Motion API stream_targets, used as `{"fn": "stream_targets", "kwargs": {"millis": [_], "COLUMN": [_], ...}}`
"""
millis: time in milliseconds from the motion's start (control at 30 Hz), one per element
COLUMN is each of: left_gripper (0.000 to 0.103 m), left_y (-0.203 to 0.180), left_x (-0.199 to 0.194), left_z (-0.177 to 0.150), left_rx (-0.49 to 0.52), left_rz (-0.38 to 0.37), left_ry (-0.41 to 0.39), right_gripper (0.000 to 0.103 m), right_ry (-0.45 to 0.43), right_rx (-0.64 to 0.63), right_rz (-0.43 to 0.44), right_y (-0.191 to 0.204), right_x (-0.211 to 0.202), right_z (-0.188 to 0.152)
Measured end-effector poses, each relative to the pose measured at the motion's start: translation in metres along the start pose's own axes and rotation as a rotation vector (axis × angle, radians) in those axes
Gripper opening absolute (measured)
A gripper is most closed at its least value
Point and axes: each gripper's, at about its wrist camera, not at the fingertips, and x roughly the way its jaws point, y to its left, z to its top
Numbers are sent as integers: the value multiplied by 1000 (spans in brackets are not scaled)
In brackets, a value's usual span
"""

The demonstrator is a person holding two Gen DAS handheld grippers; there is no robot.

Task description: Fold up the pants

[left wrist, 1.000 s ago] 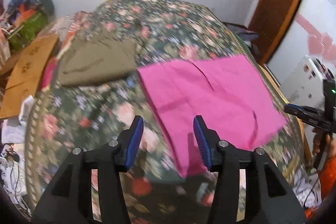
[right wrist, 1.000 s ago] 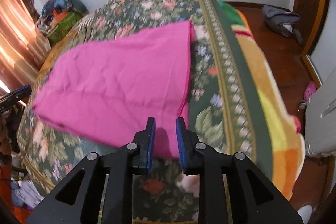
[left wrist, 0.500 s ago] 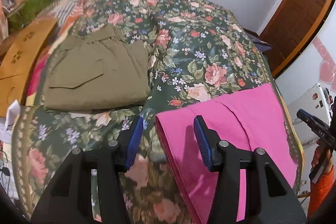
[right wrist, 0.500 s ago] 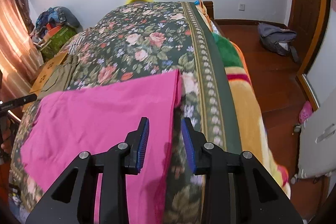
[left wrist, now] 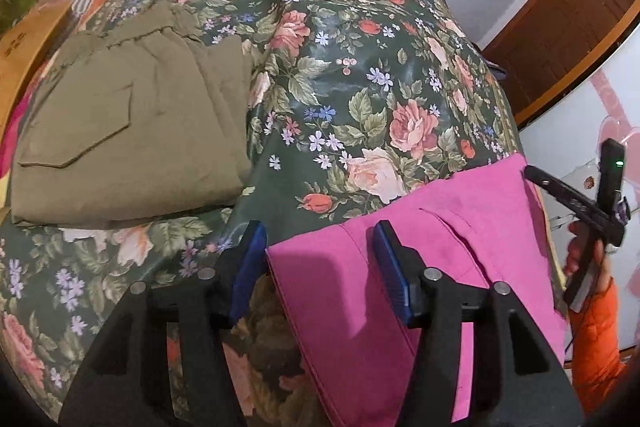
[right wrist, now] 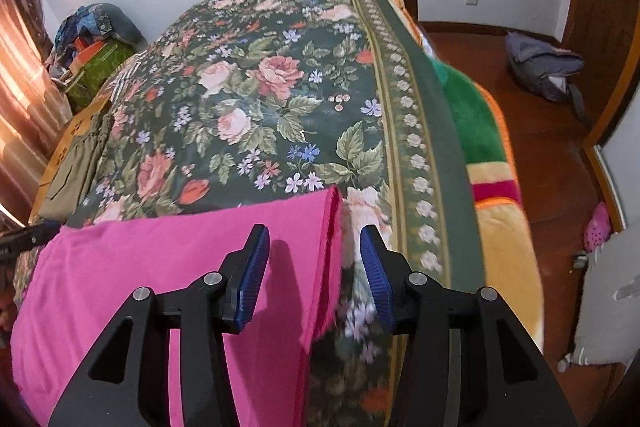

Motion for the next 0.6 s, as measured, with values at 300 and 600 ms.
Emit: {"fn": "stream_targets", "kwargs": {"millis": [300, 600], "left_gripper": [55, 55], "left_y": [10, 1], "left_x": [-8, -11], "left_z": [-3, -19], "left_rx": [-55, -36], "left_rz": [-40, -2], "left_ry": [3, 10], "right_gripper": [44, 43], "right_ry": [41, 50], "right_rx": [-23, -19], "right_rz": [31, 56], "right_y": [1, 0], "right_x": [27, 25], "right_z": [0, -5]}}
